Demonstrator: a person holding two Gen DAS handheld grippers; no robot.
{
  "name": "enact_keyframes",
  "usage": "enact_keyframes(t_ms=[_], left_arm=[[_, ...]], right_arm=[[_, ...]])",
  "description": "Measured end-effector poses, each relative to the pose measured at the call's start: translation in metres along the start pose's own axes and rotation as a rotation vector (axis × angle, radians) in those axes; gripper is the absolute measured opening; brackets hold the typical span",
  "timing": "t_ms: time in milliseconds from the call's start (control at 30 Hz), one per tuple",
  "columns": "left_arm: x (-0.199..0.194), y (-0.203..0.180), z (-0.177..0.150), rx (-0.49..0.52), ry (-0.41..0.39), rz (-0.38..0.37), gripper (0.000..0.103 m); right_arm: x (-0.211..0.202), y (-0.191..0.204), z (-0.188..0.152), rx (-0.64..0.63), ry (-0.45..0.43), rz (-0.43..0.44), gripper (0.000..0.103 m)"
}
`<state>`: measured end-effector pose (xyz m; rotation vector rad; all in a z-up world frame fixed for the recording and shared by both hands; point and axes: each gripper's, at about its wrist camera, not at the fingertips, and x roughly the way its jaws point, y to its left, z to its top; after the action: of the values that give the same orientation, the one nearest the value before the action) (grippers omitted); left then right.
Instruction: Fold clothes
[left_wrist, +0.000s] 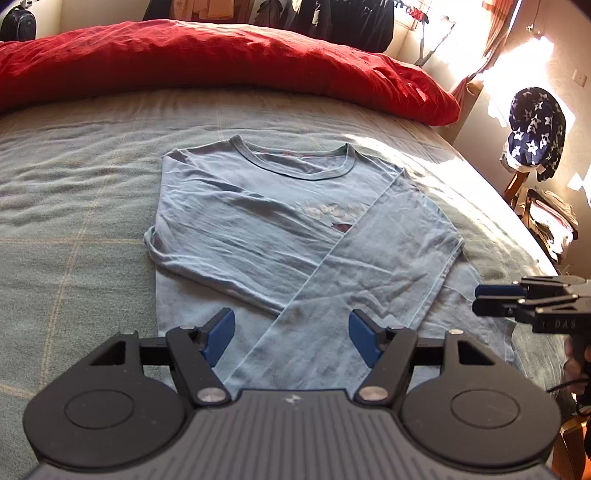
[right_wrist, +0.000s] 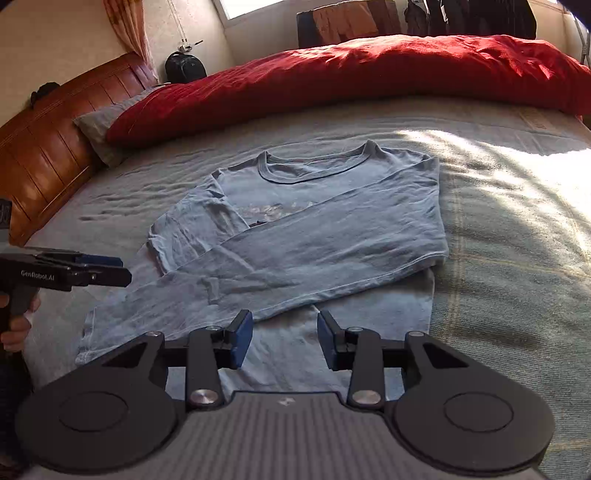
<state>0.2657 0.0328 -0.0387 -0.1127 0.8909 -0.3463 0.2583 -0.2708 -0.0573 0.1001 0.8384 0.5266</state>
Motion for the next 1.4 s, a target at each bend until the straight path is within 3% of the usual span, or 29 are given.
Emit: enact_keyframes(t_ms=[167, 367, 467, 633, 733, 833, 1167, 1400], left_arm=[[0.028, -0.005, 0.041, 0.069, -0.052, -0.038, 0.069], [0.095, 0.017, 0.082, -0.038, -0.023, -0.044, 0.068], [0.117, 0.024, 0.085, -0.145, 0.040, -0.118, 0.068], [0.108, -0.004, 0.083, -0.066, 0.086, -0.265, 0.070], [0.102, 0.007, 0.096, -0.069, 0.028, -0.188, 0.072], [0.115, 0.027, 0.104, -0.116, 0.034, -0.092, 0.071], [0.084, 0.014, 0.100, -0.058, 0.071, -0.052, 0.072], [0.016, -0.017, 0.046, 0.043, 0.076, -0.052, 0.075]], right_arm=[[0.014, 0.018, -0.026, -0.059, 0.022, -0.073, 0.046], [0.010, 0.028, -0.041, -0.062, -0.010, -0.111, 0.058], [0.009, 0.029, -0.047, -0.062, -0.024, -0.110, 0.062], [0.007, 0.020, -0.048, -0.006, -0.038, -0.070, 0.063], [0.006, 0.019, -0.048, 0.007, -0.041, -0.058, 0.065], [0.006, 0.020, -0.050, 0.004, -0.047, -0.058, 0.067], [-0.005, 0.028, -0.048, 0.011, -0.049, -0.072, 0.068], [-0.022, 0.043, -0.057, -0.008, -0.048, -0.089, 0.069]])
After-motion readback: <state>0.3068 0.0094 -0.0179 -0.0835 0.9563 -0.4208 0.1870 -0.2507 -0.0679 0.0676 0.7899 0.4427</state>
